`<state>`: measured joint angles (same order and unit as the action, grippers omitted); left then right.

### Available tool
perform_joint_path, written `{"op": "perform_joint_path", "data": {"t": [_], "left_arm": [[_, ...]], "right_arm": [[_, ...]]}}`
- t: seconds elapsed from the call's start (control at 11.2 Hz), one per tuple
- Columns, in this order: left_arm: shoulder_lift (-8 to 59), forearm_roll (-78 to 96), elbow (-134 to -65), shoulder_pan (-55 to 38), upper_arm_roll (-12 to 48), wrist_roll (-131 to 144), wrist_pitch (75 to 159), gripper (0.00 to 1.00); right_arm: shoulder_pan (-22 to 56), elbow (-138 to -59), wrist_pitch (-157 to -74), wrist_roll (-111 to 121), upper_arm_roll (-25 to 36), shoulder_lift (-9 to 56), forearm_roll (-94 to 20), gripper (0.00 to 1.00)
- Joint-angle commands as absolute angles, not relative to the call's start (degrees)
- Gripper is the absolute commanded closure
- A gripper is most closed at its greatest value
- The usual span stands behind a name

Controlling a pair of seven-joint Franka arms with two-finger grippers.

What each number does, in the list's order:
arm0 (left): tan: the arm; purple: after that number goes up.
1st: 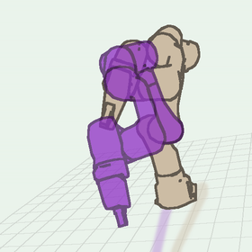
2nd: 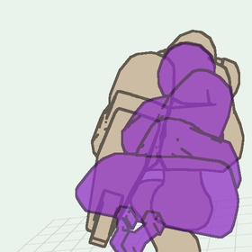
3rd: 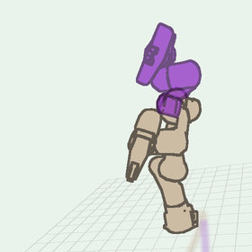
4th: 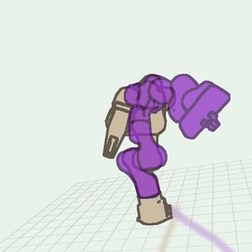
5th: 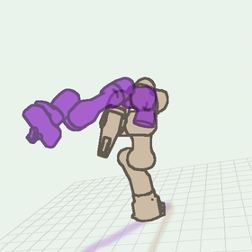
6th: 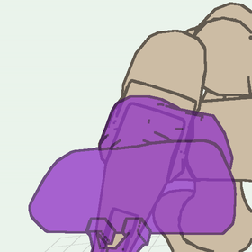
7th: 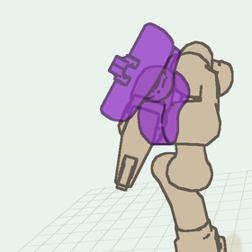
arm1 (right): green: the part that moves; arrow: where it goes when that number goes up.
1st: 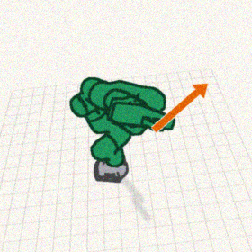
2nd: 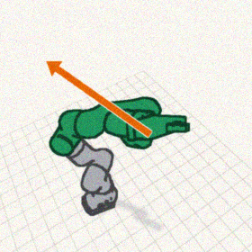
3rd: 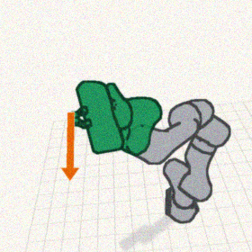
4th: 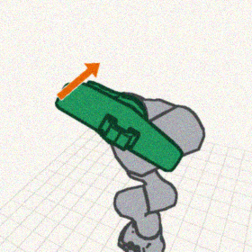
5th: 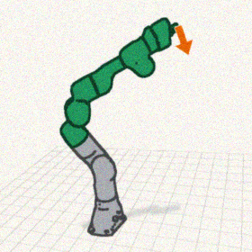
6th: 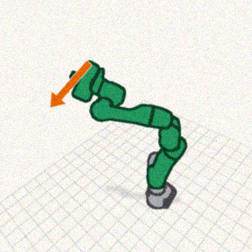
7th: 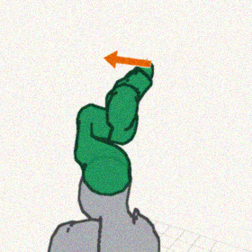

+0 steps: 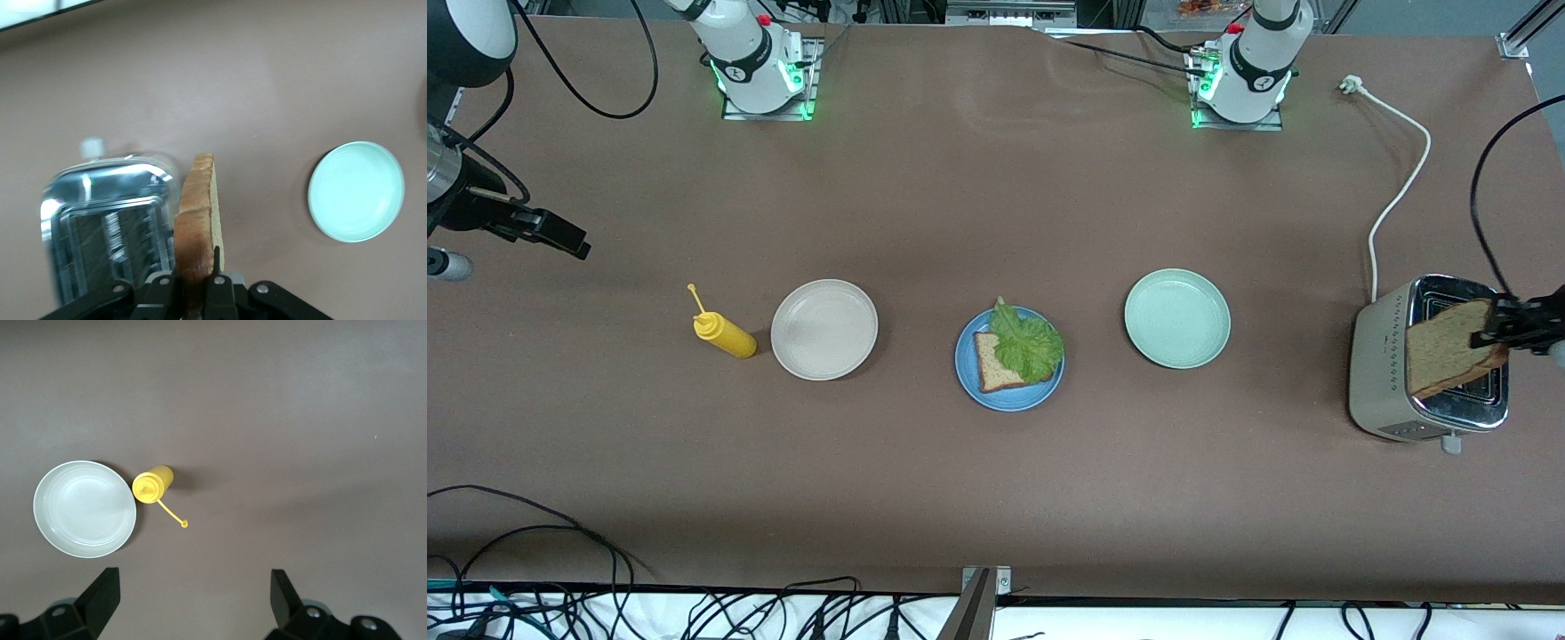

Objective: Make sandwich in blue plate with both arms
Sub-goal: 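Carry the toasted bread over the blue plate with the left gripper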

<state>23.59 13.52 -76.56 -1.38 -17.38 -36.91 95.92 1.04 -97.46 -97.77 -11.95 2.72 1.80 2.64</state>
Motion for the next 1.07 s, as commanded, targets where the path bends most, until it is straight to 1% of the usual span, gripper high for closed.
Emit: {"op": "perform_joint_path", "data": {"t": [0.0, 0.09, 0.27, 0.45, 0.72, 0.9, 0.99], "left_arm": [[23.7, 15.4, -77.0, -1.8, -11.5, -28.4, 95.2, 1.0], [23.8, 15.4, -77.1, -1.8, -9.0, -25.2, 95.1, 1.0], [23.9, 14.7, -77.1, -2.1, -3.9, -15.5, 95.0, 1.0], [24.3, 14.7, -77.1, -2.3, -0.2, -9.8, 93.5, 1.0], [26.2, 15.3, -76.6, -2.3, 6.1, -2.8, 93.5, 1.0], [28.0, 16.4, -76.1, -2.7, 11.1, 3.3, 93.9, 1.0], [29.1, 19.0, -76.1, -2.9, 12.2, 4.9, 94.3, 1.0]], "right_arm": [[0.9, -96.7, -96.9, -11.2, 2.5, 1.5, 0.4, 0.0], [0.9, -96.4, -96.5, -10.6, 2.9, 1.5, -2.3, 0.0], [0.7, -96.4, -96.8, -9.3, 3.1, 1.5, -3.8, 0.0], [0.1, -96.4, -96.6, -2.8, 3.1, 1.5, -4.0, 0.0], [-0.1, -96.3, -96.5, 6.1, 3.0, 1.4, -3.9, 0.0], [-0.1, -96.3, -96.5, 6.2, 2.9, 1.4, -3.8, 0.0], [-0.1, -96.3, -96.5, 6.3, 2.9, 1.4, -3.4, 0.0]]}}
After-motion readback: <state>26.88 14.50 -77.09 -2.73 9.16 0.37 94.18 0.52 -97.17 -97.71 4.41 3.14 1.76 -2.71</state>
